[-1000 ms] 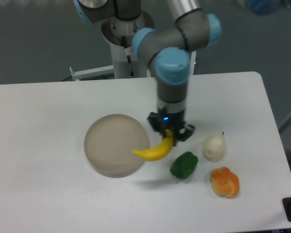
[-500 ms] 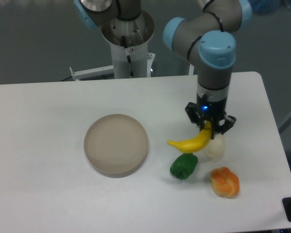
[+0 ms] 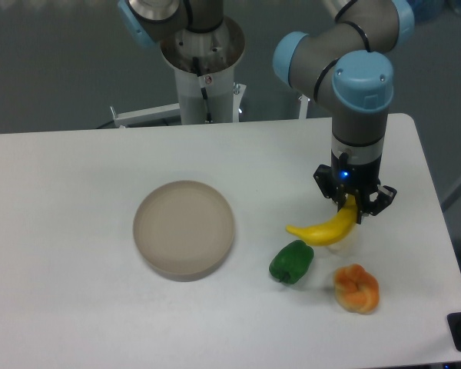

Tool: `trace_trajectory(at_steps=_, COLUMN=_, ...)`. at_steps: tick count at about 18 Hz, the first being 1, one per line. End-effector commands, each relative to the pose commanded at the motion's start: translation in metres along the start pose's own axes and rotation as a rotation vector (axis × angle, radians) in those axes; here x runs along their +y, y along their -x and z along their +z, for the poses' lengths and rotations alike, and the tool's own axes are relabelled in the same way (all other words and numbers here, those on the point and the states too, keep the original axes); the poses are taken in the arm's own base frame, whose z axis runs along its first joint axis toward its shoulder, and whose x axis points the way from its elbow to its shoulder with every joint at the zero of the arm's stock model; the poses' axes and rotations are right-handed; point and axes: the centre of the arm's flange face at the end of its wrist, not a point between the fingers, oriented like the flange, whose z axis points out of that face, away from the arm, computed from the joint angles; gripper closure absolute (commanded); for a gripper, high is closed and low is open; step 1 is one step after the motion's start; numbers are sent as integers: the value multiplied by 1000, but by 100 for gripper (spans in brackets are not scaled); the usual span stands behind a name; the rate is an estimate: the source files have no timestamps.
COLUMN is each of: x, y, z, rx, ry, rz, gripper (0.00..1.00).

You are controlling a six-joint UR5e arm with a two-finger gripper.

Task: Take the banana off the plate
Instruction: 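Lift the banana off the plate and carry it toward the white fruit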

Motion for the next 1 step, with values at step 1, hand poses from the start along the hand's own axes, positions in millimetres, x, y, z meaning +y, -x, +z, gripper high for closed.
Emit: trace_trajectory(at_steps=1, x=0, y=0, z=0, rx=1, ry=2, rz=0, gripper=69)
